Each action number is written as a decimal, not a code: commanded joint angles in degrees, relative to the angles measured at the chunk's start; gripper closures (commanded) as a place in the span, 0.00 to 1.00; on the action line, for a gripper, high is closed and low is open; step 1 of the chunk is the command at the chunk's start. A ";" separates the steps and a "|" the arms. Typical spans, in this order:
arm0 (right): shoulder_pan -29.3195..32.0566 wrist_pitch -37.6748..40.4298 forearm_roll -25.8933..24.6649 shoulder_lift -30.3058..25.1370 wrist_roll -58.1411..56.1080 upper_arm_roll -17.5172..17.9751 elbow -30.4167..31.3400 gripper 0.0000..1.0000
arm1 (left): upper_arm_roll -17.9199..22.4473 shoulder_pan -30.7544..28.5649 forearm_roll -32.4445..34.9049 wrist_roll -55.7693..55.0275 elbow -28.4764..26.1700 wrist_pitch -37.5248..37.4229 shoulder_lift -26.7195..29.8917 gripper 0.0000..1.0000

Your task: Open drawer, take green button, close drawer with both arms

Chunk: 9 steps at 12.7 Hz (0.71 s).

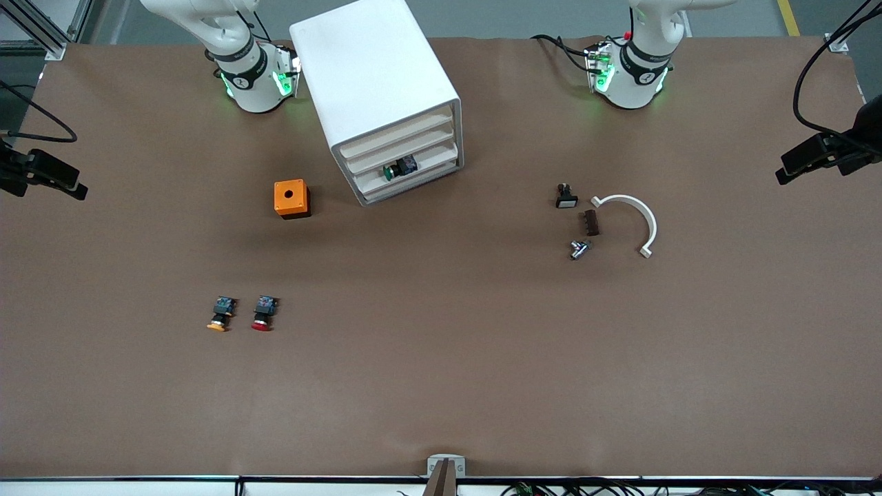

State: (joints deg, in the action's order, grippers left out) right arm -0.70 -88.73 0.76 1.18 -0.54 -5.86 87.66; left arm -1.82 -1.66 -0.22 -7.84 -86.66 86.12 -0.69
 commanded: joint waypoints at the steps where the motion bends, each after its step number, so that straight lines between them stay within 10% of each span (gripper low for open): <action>1: 1.05 0.67 -0.76 -0.04 -0.07 0.67 -0.47 0.00 | -0.90 0.43 1.45 0.11 2.55 -1.74 -5.62 0.00; 9: -1.75 2.77 -0.41 -0.13 12.38 1.11 -0.56 0.00 | -0.99 9.90 0.57 -23.31 7.28 -1.04 -23.01 0.00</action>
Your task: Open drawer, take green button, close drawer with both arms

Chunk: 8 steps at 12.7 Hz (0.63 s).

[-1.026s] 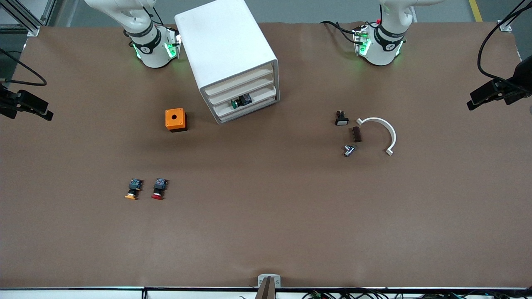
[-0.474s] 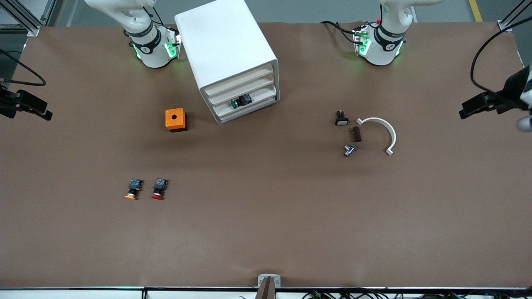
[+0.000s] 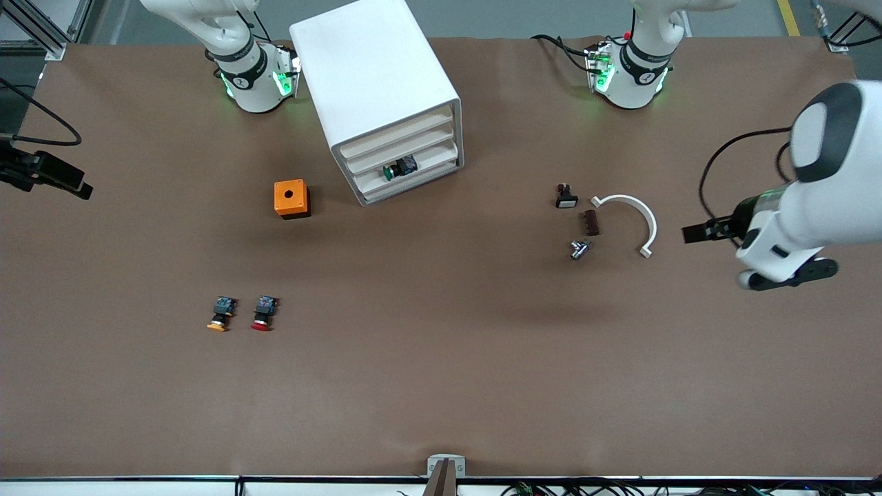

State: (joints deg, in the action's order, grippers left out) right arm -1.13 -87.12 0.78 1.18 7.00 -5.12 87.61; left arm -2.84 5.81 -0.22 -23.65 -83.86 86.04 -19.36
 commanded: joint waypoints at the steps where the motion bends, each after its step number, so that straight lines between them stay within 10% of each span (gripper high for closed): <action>1: -2.11 1.25 -0.26 -0.13 6.43 0.38 -0.43 0.00 | 0.03 4.37 0.31 -11.64 5.45 -0.61 -5.76 0.00; 8: -6.85 1.08 1.94 0.57 21.71 0.38 0.54 0.00 | 0.03 16.06 -2.92 -40.55 5.99 0.62 -12.01 0.00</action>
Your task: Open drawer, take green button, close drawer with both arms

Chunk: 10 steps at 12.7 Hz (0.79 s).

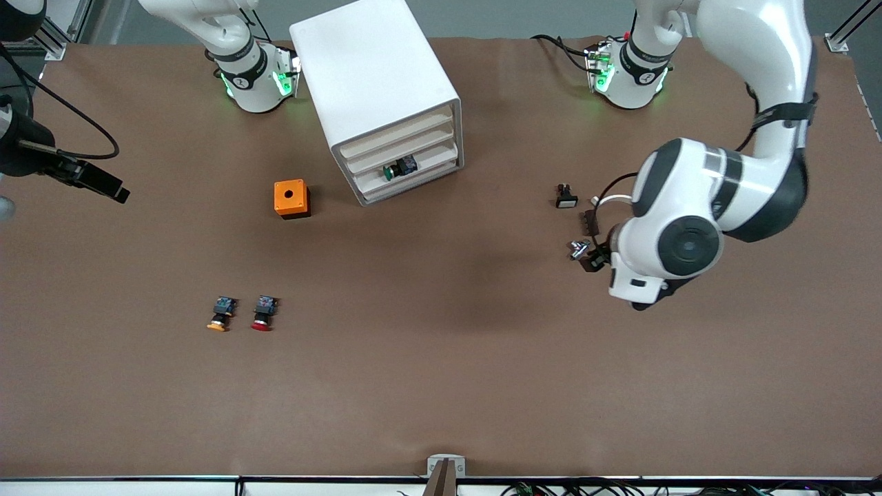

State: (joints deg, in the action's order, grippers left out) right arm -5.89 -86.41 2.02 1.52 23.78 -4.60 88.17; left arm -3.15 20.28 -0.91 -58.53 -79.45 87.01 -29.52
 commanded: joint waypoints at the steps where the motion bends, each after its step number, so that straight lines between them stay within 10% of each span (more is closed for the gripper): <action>1: -3.42 0.45 0.88 0.24 8.26 -0.14 -0.02 0.00 | 0.34 2.48 -5.39 -11.03 1.49 -0.35 -2.90 0.00; 10: -9.31 0.01 8.61 3.05 25.50 -0.06 -0.19 0.00 | 0.34 8.72 -31.85 -51.46 0.26 -0.44 -15.38 0.05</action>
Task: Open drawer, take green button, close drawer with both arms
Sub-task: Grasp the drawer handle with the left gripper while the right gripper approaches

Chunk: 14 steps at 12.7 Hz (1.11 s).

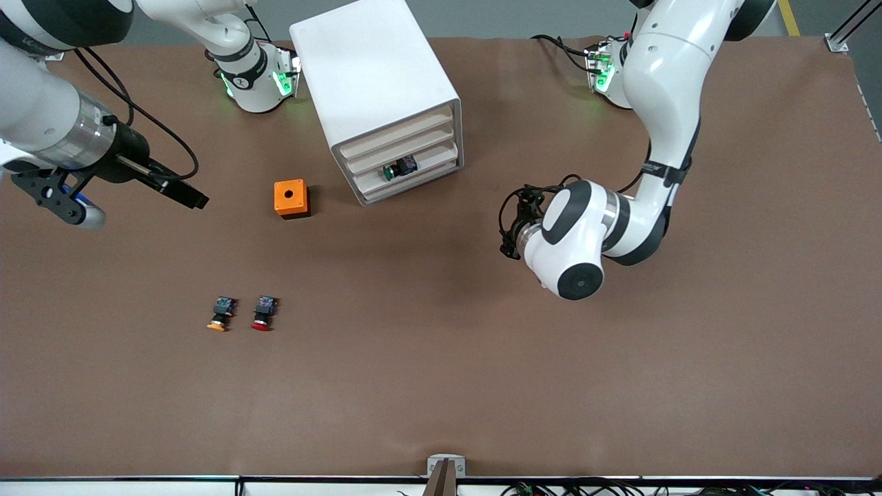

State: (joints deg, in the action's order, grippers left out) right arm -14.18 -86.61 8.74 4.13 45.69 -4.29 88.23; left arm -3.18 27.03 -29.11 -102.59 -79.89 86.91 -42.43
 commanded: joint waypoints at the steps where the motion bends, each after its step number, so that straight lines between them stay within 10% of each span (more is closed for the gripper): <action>1: -3.20 0.04 1.81 0.53 7.10 -0.46 -0.25 0.00 | 0.37 2.93 -6.89 -11.79 0.78 -0.25 -4.22 0.07; 5: -9.18 -3.56 2.07 2.38 19.32 -0.37 0.36 0.00 | 0.46 5.65 -18.77 -25.97 0.79 8.70 -7.83 0.08; 14: -18.33 -8.76 5.67 6.77 36.49 -0.46 0.63 0.00 | 0.37 11.55 -21.78 -30.03 0.52 7.67 -10.12 0.28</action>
State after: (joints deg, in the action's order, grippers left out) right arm -30.51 -94.70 13.39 10.38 80.20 -4.19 88.56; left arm -3.28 36.91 -49.45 -131.67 -79.99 95.93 -51.45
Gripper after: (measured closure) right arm 0.000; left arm 0.242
